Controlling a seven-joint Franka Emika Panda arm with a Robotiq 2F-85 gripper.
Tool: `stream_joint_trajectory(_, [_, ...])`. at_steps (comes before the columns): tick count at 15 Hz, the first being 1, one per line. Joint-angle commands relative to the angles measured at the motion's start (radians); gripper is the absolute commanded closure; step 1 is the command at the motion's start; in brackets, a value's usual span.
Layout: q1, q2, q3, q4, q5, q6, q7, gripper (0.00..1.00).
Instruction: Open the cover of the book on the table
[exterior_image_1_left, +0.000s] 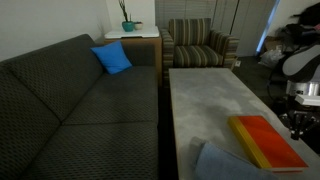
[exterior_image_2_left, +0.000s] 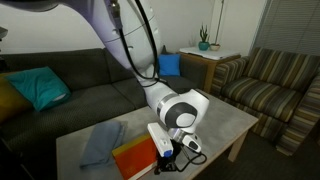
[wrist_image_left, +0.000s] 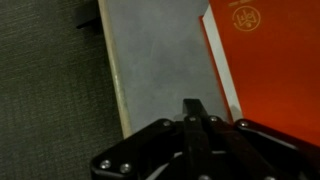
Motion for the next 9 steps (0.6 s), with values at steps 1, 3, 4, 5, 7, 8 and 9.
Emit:
stream_joint_trajectory(1, [-0.016,0.004,0.028,0.017,0.046,-0.036,-0.029,1.00])
stream_joint_trajectory(3, [-0.015,0.004,0.036,0.012,0.062,-0.030,-0.025,1.00])
stream_joint_trajectory(4, [-0.015,0.004,0.039,0.010,0.069,-0.027,-0.027,1.00])
stream_joint_trajectory(5, [-0.018,0.004,0.047,0.008,0.078,-0.025,-0.033,1.00])
stream_joint_trajectory(7, [-0.028,0.004,0.064,0.004,0.096,-0.023,-0.054,1.00])
stream_joint_trajectory(8, [-0.032,0.005,0.069,-0.001,0.104,-0.020,-0.064,1.00])
stream_joint_trajectory(9, [-0.036,0.005,0.070,-0.005,0.109,-0.018,-0.074,1.00])
